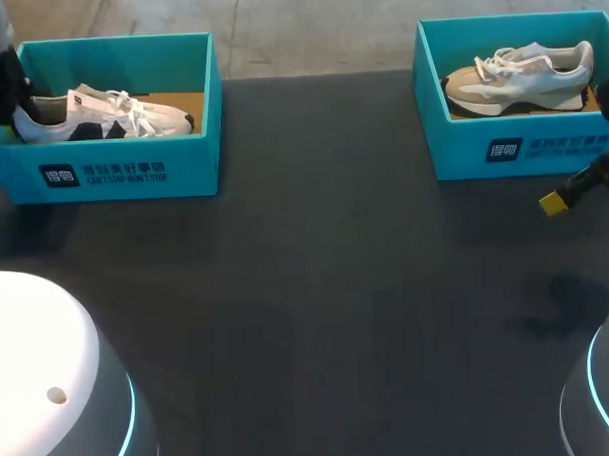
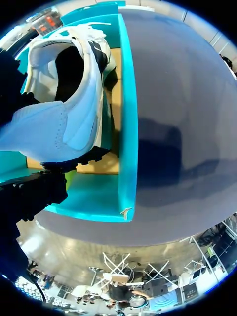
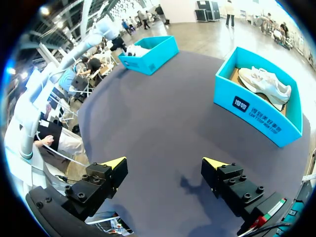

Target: Take the shoe out of the shoebox, open the shoe tongue, remove and reinsert the insole, then place the shoe into the shoebox

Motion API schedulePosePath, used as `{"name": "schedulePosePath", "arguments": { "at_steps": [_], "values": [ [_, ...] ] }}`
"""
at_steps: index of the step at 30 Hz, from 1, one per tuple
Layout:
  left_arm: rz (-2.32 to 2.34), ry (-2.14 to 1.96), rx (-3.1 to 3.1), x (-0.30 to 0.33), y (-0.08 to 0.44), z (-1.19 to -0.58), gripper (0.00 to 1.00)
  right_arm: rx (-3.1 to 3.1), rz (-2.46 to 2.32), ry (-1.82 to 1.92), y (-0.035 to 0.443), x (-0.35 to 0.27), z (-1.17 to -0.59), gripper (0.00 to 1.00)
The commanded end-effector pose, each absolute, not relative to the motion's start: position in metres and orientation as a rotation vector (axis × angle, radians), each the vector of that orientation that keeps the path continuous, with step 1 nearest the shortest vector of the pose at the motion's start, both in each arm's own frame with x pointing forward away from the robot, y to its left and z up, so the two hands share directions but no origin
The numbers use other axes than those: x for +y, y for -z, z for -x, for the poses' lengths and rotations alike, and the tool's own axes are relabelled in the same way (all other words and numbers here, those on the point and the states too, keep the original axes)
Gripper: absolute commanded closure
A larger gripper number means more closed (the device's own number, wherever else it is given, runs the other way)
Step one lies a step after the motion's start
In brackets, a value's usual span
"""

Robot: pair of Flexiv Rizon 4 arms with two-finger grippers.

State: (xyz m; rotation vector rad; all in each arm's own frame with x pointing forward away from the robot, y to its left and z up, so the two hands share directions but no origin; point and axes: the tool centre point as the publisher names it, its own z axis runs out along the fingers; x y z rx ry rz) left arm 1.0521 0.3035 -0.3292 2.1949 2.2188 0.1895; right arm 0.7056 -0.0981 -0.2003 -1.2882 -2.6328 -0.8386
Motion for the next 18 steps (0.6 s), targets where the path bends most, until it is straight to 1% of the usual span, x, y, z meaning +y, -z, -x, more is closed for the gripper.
{"name": "schedulePosePath", "arguments": {
  "at_steps": [1, 18],
  "values": [
    [-2.197, -0.194, 2.213, 0.302, 0.331, -1.049, 1.0, -2.634, 1.289, 0.838, 0.201, -0.098, -0.705, 0.0],
    [-2.228, -0.187, 2.223, 0.303, 0.351, -1.051, 1.0, -2.634, 1.289, 0.838, 0.201, -0.098, -0.705, 0.0]
  ]
}}
